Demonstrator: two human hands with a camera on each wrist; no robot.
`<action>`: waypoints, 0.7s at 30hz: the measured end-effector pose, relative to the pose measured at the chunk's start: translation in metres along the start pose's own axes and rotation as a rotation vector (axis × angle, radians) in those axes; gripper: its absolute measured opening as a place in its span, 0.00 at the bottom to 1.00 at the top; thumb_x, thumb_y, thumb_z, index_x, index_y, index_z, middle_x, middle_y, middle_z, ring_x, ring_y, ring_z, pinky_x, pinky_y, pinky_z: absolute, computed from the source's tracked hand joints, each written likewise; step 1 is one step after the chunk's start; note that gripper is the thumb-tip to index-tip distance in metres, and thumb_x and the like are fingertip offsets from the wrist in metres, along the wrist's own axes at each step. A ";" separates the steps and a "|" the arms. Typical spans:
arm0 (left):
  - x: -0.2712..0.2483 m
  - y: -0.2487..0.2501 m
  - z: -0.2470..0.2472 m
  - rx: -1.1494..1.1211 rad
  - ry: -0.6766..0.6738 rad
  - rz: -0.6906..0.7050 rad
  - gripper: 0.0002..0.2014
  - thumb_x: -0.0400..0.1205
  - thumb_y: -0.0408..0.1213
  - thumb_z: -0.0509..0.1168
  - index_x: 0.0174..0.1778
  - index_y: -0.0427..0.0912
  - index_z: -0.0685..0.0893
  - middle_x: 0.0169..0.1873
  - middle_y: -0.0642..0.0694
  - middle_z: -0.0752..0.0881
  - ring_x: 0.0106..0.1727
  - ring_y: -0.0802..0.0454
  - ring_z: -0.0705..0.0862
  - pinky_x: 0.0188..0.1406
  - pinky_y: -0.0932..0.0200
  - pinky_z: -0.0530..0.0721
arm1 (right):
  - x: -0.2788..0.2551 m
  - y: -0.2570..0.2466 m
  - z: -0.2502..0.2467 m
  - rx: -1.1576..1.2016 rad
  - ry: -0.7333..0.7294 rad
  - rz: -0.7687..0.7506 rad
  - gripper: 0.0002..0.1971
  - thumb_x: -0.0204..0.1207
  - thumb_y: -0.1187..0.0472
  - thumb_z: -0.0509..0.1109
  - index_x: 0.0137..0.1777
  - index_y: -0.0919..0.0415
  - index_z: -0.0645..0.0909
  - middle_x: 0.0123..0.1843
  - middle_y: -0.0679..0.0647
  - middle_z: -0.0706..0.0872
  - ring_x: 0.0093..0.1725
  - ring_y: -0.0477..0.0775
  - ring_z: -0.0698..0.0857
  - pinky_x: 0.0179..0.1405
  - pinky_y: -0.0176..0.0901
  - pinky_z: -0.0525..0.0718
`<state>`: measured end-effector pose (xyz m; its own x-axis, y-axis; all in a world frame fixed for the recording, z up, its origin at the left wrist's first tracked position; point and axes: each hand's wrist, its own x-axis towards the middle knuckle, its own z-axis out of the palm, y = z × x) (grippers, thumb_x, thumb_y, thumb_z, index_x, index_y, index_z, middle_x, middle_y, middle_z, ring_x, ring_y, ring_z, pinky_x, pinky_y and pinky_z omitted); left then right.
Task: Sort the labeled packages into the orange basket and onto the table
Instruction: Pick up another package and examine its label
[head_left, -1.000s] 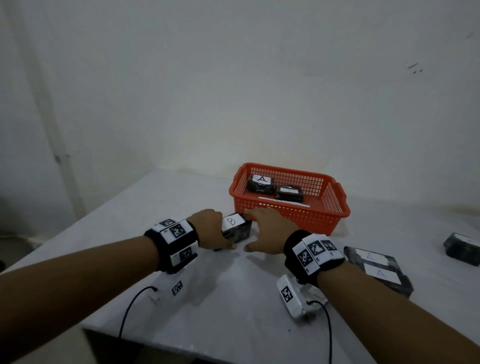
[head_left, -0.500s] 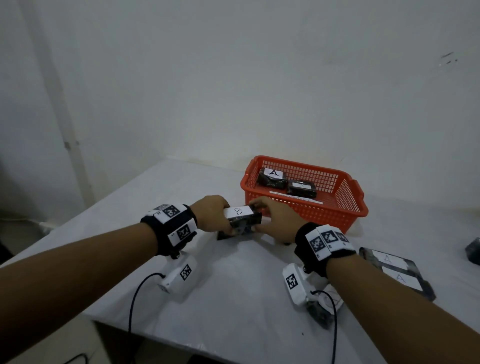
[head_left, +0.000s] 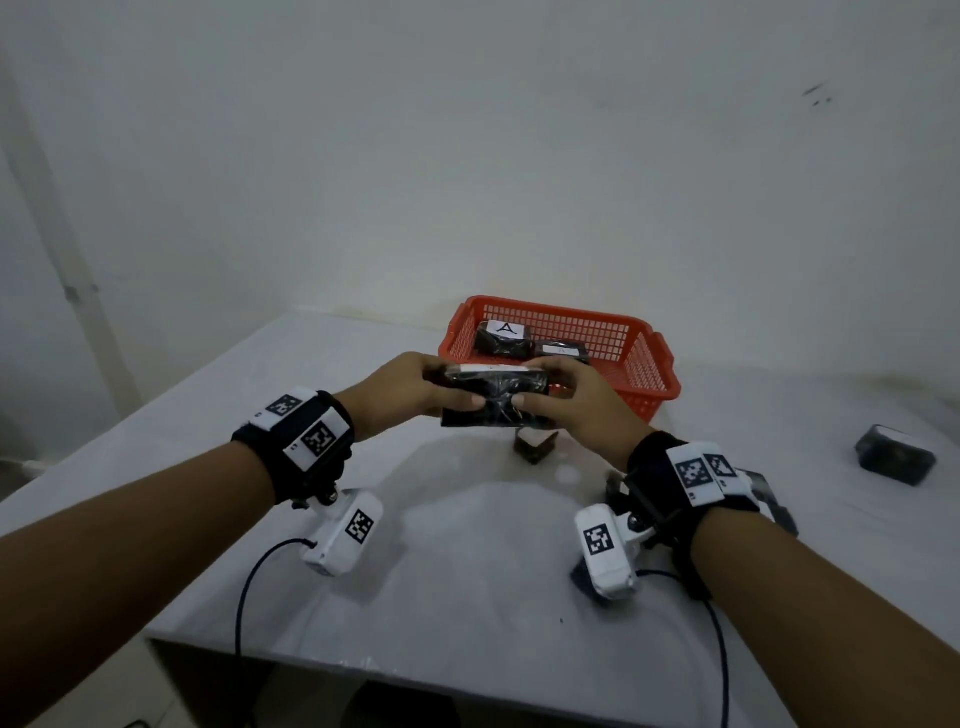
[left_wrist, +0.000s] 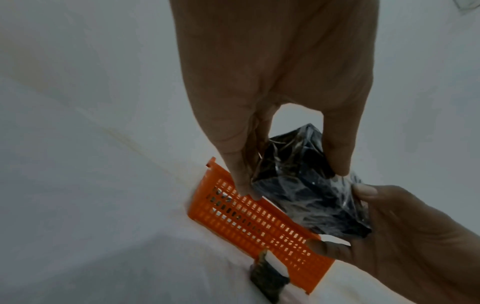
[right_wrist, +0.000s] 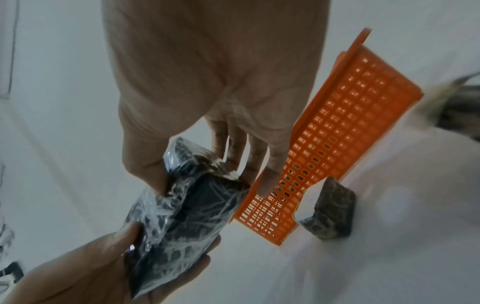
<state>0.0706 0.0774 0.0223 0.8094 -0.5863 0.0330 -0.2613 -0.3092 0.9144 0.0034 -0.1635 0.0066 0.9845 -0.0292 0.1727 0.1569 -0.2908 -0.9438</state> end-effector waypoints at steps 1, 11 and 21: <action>0.001 0.004 0.005 -0.020 -0.003 0.016 0.16 0.79 0.35 0.79 0.63 0.40 0.90 0.54 0.45 0.95 0.57 0.49 0.93 0.60 0.57 0.89 | -0.005 0.000 -0.004 0.042 0.012 0.000 0.25 0.75 0.63 0.83 0.70 0.60 0.81 0.65 0.58 0.88 0.60 0.59 0.92 0.59 0.57 0.93; 0.004 0.036 0.057 -0.021 -0.129 0.150 0.18 0.82 0.38 0.77 0.67 0.43 0.89 0.57 0.47 0.94 0.58 0.53 0.92 0.53 0.62 0.88 | -0.050 -0.002 -0.042 0.143 0.136 -0.049 0.17 0.77 0.63 0.80 0.64 0.66 0.86 0.55 0.59 0.94 0.53 0.56 0.94 0.50 0.44 0.90; 0.007 0.037 0.094 -0.144 -0.092 0.193 0.22 0.75 0.43 0.79 0.65 0.40 0.90 0.60 0.42 0.93 0.63 0.42 0.91 0.73 0.35 0.84 | -0.081 0.001 -0.066 0.124 0.054 -0.036 0.20 0.74 0.67 0.82 0.66 0.62 0.87 0.59 0.56 0.94 0.60 0.54 0.93 0.62 0.48 0.90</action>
<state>0.0174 -0.0084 0.0185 0.6989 -0.6917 0.1820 -0.3237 -0.0790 0.9428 -0.0809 -0.2250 0.0100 0.9731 -0.0737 0.2184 0.2032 -0.1727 -0.9638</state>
